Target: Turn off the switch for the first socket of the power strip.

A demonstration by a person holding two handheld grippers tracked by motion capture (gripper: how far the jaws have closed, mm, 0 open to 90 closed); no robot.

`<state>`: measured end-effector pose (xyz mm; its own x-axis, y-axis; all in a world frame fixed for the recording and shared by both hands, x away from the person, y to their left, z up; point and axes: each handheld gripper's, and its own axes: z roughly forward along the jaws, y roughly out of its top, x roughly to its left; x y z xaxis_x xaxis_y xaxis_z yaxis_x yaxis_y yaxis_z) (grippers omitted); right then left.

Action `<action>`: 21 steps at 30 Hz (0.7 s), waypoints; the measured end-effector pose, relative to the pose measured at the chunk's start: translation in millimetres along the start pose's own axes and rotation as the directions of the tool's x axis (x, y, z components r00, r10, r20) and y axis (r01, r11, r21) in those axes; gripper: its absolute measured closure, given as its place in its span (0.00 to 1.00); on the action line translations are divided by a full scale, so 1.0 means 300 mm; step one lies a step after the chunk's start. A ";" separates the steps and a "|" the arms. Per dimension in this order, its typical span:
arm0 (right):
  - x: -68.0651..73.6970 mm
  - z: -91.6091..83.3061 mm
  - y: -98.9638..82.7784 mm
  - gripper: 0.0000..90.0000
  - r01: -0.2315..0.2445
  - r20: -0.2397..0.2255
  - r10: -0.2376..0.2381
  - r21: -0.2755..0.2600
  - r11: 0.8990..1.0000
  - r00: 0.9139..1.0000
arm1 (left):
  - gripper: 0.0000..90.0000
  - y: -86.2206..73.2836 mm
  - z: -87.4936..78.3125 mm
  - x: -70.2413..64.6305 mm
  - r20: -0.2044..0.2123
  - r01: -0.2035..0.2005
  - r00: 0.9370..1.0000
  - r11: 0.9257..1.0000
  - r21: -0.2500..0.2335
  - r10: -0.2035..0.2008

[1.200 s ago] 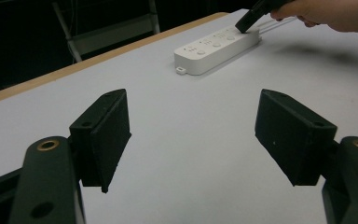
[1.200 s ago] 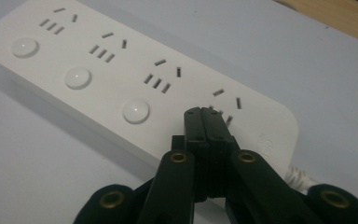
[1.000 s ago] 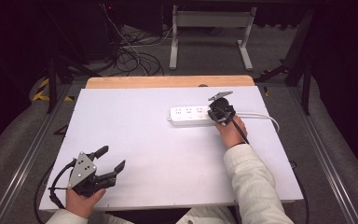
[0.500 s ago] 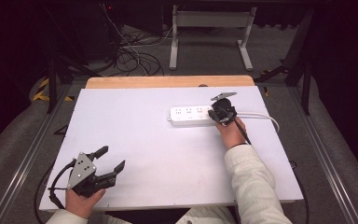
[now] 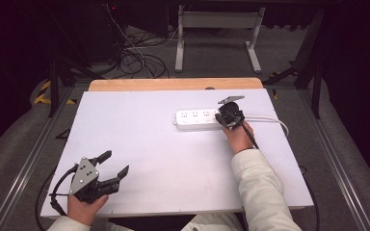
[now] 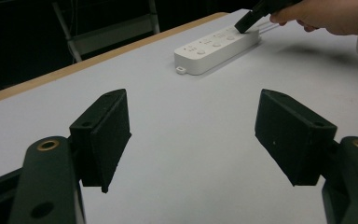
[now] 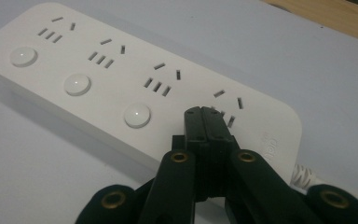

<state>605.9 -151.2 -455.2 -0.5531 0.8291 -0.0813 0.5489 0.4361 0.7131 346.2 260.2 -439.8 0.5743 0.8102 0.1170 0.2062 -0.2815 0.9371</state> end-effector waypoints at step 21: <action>0.025 -0.188 0.079 1.00 0.044 -0.029 -0.048 -0.140 0.989 0.998 | 0.30 0.002 0.009 0.001 0.002 -0.003 1.000 1.000 0.007 0.003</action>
<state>579.3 -154.3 -399.5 -0.5970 0.7966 -0.0953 0.4310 0.4186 0.7994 348.7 259.0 -440.2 0.5767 0.8082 0.1194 0.2096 -0.2877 0.9345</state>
